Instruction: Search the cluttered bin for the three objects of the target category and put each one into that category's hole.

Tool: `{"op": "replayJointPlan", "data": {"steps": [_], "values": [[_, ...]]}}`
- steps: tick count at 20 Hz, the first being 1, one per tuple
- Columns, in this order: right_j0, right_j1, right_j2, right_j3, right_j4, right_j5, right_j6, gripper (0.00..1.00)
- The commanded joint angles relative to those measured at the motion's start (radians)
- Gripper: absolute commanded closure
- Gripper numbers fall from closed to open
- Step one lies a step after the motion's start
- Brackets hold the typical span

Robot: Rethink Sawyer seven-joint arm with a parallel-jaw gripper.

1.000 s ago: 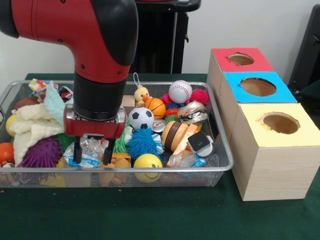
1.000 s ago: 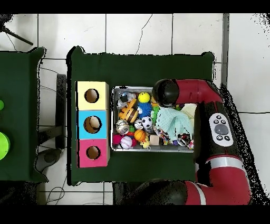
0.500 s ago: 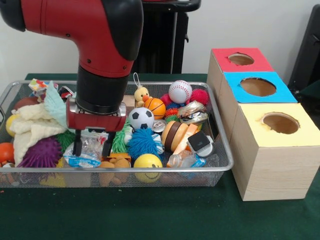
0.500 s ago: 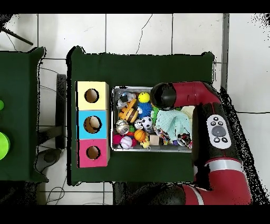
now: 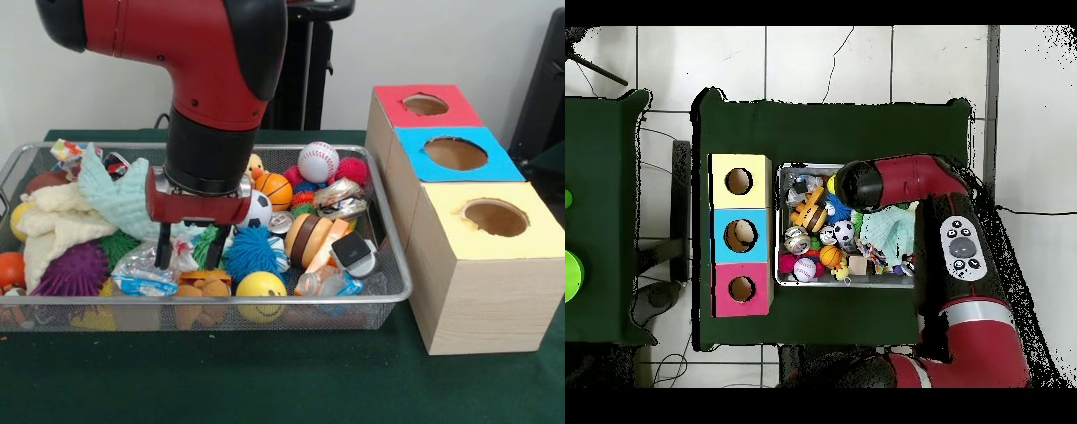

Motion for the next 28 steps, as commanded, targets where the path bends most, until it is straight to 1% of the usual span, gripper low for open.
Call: {"op": "replayJointPlan", "data": {"steps": [1, 3, 6, 12, 16, 22, 26, 28], "values": [[0.025, 0.043, -0.001, 0.031, -0.084, -0.002, -0.093, 0.00], [0.019, 0.062, 0.000, 0.026, -0.089, -0.026, -0.090, 0.00], [0.015, 0.064, -0.003, 0.024, -0.096, -0.039, -0.094, 0.00], [-0.002, 0.070, 0.014, -0.006, -0.100, -0.014, -0.161, 0.00], [-0.007, 0.070, 0.009, 0.008, -0.110, -0.043, -0.155, 0.00], [-0.015, -0.006, -0.008, 0.062, -0.139, -0.052, -0.163, 0.00], [-0.018, -0.031, -0.009, 0.081, -0.164, -0.064, -0.157, 0.00], [-0.022, -0.059, -0.004, 0.093, -0.166, -0.054, -0.170, 0.00]]}}
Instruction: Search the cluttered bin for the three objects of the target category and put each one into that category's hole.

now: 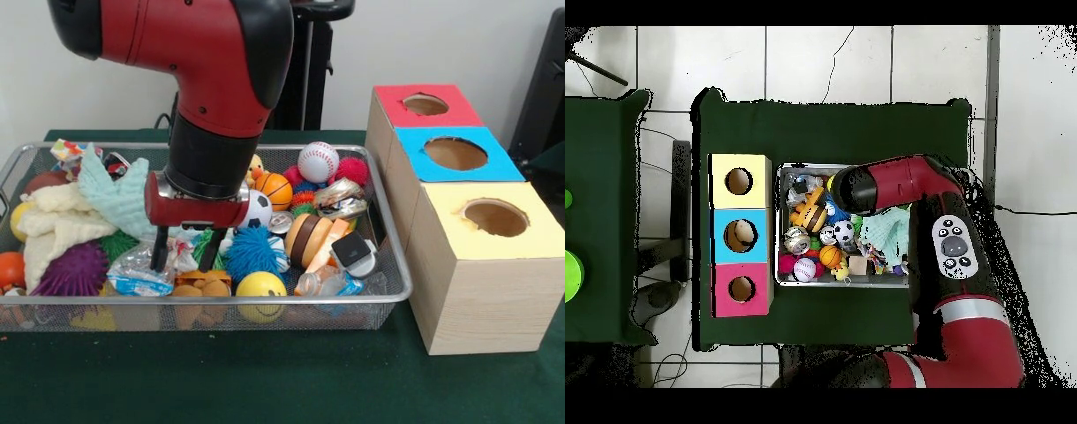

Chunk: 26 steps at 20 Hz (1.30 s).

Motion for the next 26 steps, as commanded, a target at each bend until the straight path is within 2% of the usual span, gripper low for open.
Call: {"op": "replayJointPlan", "data": {"steps": [1, 4, 6, 15, 26], "values": [[-0.032, -0.084, 0.000, 0.097, -0.085, -0.026, -0.183, 0.00], [-0.027, -0.139, 0.003, 0.113, -0.079, 0.014, -0.208, 0.00], [-0.025, -0.141, 0.005, 0.113, -0.081, 0.019, -0.204, 0.00], [-0.002, -0.095, -0.013, 0.129, -0.110, -0.056, -0.090, 0.00], [-0.019, -0.030, -0.017, 0.129, -0.113, -0.141, -0.056, 0.00]]}}
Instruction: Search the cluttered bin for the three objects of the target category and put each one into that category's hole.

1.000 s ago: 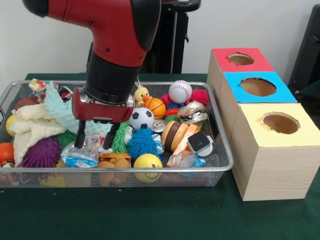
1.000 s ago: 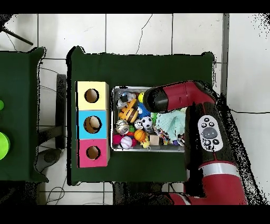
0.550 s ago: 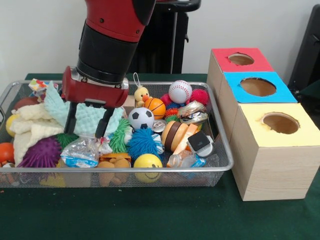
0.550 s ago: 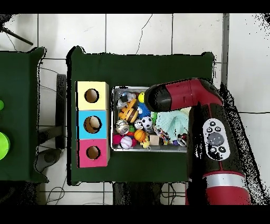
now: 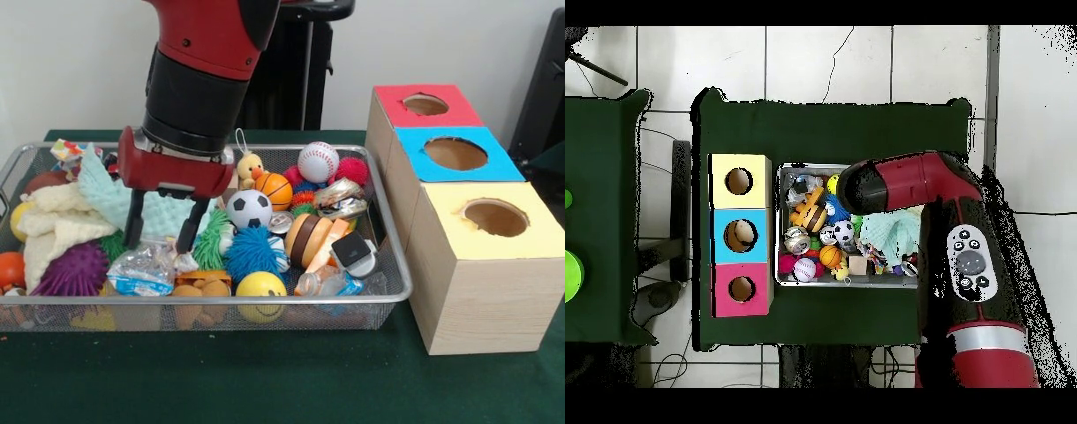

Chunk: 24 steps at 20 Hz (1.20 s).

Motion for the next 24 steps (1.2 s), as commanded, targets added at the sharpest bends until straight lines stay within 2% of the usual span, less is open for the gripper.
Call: {"op": "replayJointPlan", "data": {"steps": [1, 11, 24], "values": [[-0.013, 0.082, -0.014, 0.089, -0.091, -0.067, -0.059, 0.00], [-0.046, 0.124, 0.009, 0.072, -0.087, -0.103, -0.108, 0.00], [-0.099, 0.169, 0.066, 0.020, -0.088, -0.075, -0.213, 0.00]]}}
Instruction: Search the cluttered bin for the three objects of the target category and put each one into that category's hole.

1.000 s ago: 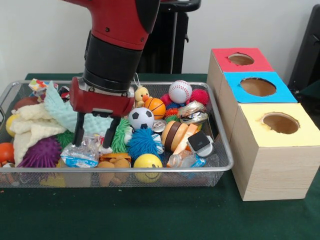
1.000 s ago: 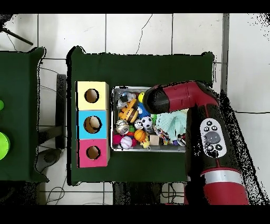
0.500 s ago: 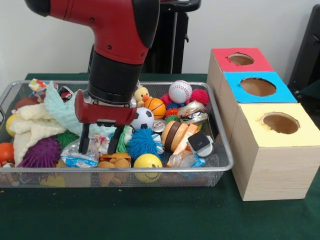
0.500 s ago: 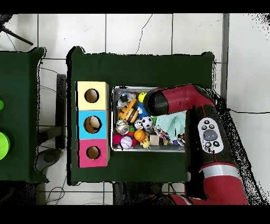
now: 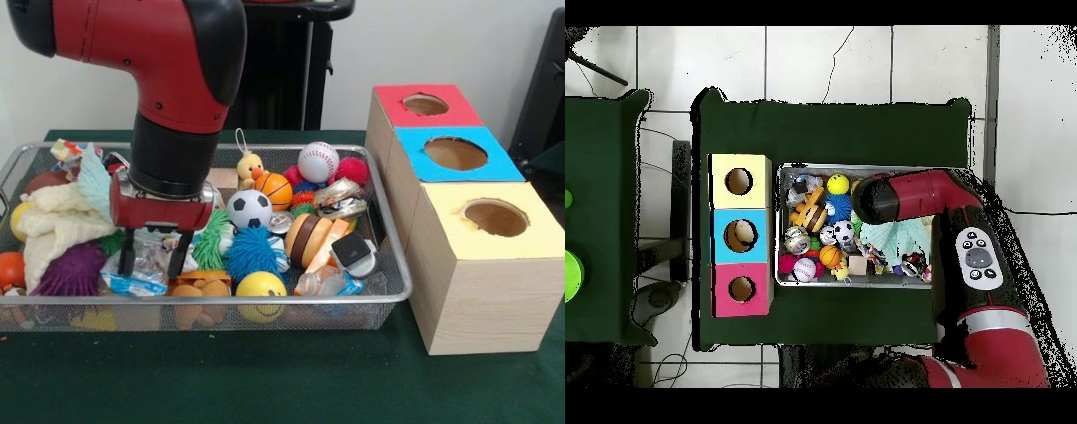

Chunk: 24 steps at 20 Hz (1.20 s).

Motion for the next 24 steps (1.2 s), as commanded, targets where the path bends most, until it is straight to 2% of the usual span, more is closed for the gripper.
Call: {"op": "replayJointPlan", "data": {"steps": [1, 13, 14, 19, 24], "values": [[-0.037, 0.066, 0.068, 0.008, -0.088, -0.017, -0.215, 0.00], [-0.042, 0.071, 0.071, 0.031, -0.093, -0.058, -0.179, 0.00], [-0.058, 0.071, 0.087, 0.042, -0.091, -0.079, -0.189, 1.00], [-0.049, 0.071, 0.095, 0.030, -0.087, -0.031, -0.230, 1.00], [-0.046, 0.065, 0.094, 0.038, -0.080, -0.049, -0.197, 1.00]]}}
